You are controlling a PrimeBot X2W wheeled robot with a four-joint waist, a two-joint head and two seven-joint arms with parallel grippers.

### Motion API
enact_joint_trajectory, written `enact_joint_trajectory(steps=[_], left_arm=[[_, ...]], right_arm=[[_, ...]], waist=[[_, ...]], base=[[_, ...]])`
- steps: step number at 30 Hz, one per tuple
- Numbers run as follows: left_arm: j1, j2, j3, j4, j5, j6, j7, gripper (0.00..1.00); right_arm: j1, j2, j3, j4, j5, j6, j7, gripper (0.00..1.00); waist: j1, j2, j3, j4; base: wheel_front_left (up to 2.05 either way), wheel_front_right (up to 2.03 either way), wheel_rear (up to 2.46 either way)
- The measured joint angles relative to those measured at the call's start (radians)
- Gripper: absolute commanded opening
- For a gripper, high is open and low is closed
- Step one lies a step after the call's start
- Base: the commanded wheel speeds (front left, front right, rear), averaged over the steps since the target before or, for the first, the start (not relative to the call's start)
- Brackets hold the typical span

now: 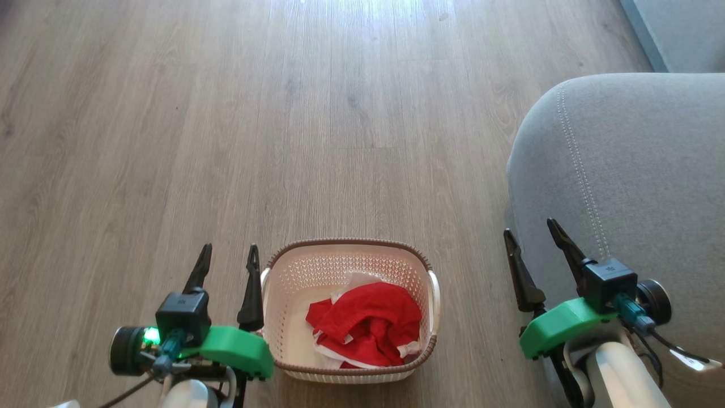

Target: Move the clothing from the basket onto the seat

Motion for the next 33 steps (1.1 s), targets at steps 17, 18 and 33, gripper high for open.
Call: enact_joint_trajectory(steps=[17, 18, 33], left_arm=[[-0.004, -0.007, 0.024, 0.016, 0.012, -0.057, 0.0, 1.0], [-0.004, -0.007, 0.023, 0.016, 0.012, -0.057, 0.0, 1.0], [-0.004, -0.009, -0.008, 0.074, 0.002, -0.081, 0.0, 1.0]], right_arm=[[-0.025, 0.001, -0.002, 0.039, 0.001, 0.0, 0.0, 1.0], [-0.025, 0.001, -0.002, 0.039, 0.001, 0.0, 0.0, 1.0], [-0.024, 0.002, -0.012, 0.064, 0.001, 0.0, 0.0, 1.0]], waist=[[0.0, 0.0, -0.004, -0.011], [0.0, 0.0, -0.005, -0.011], [0.0, 0.0, 0.033, -0.035]], base=[[0.0, 0.0, 0.0], [0.0, 0.0, 0.0], [0.0, 0.0, 0.0]])
